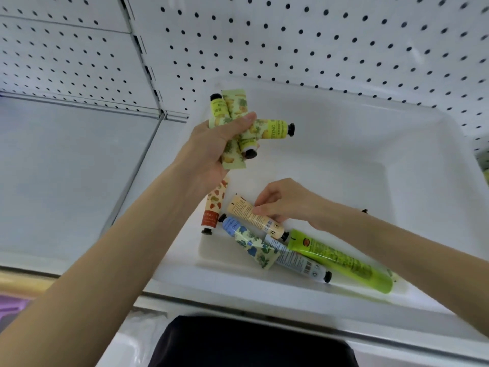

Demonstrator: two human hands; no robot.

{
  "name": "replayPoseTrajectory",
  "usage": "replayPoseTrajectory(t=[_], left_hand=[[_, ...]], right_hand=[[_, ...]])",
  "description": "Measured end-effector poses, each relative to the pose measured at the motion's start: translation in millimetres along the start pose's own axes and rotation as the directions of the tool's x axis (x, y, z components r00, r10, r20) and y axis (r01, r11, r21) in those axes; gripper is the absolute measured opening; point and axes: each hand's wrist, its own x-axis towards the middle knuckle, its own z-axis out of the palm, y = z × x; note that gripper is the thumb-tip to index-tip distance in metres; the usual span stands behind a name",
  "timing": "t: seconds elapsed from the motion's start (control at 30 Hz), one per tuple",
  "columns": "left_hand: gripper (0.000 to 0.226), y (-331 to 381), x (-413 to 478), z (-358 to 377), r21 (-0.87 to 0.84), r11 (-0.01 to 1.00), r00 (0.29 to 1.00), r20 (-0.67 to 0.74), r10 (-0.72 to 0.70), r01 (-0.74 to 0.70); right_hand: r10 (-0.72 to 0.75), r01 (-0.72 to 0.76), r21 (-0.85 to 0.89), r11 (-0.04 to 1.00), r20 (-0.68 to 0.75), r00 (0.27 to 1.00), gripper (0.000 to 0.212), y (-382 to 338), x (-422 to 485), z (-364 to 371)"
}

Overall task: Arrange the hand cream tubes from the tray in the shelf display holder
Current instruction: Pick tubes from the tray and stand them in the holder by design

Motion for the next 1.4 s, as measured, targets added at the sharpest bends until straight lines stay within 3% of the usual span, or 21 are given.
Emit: replayPoseTrajectory(t=[0.17, 0.3, 0.43, 0.57, 0.63, 0.8, 0.9, 1.07, 1.27, 1.4], left_hand=[[0.019, 2, 3, -2, -0.020, 1.000, 0.999, 0.032, 0.009, -0.008], [0.023, 4, 4, -4, -0.043, 0.999, 0.999, 0.038, 0.026, -0.025], [0.024, 5, 2, -5, -0.062, 0.998, 0.999, 0.045, 0.017, -0.014], [0.016, 8, -2, -5, -0.128, 0.991, 0.997, 0.081, -0.018, 0.029], [0.014, 8, -5, -6, -0.162, 0.986, 0.995, 0.101, -0.020, 0.036], [0.019, 7, -13, -1, -0.158, 0.986, 0.990, 0.137, -0.036, 0.058], [0.019, 3, -25, 8, -0.110, 0.993, 0.978, 0.208, -0.014, 0.037], [0.037, -18, -52, 50, -0.108, 0.988, 0.928, 0.366, -0.066, 0.113], [0.050, -59, -93, 117, -0.057, 0.982, 0.854, 0.505, -0.127, 0.180], [0.085, -88, -115, 153, -0.001, 0.992, 0.835, 0.541, -0.106, 0.126]], right_hand=[[-0.019, 0.019, -0.147, 0.989, 0.003, 1.000, 0.014, -10, -1, 8], [0.006, -0.001, -0.183, 0.983, 0.029, 1.000, 0.020, -13, -4, 9], [0.008, -0.009, -0.173, 0.985, -0.006, 1.000, 0.010, -14, -8, 9], [0.008, -0.013, -0.076, 0.997, -0.062, 0.998, 0.005, -18, -21, 4], [-0.006, 0.007, 0.012, 1.000, -0.080, 0.997, 0.015, -20, -32, -3], [-0.079, 0.151, 0.363, 0.919, -0.203, 0.976, 0.018, -18, -76, -27], [-0.111, 0.250, 0.482, 0.840, -0.298, 0.948, 0.017, -11, -111, -35], [-0.052, 0.355, 0.517, 0.779, -0.511, 0.858, 0.025, 10, -176, -37], [0.048, 0.313, 0.355, 0.881, -0.725, 0.687, 0.025, 49, -247, -46], [0.062, 0.376, 0.382, 0.844, -0.767, 0.639, 0.030, 87, -282, -63]])
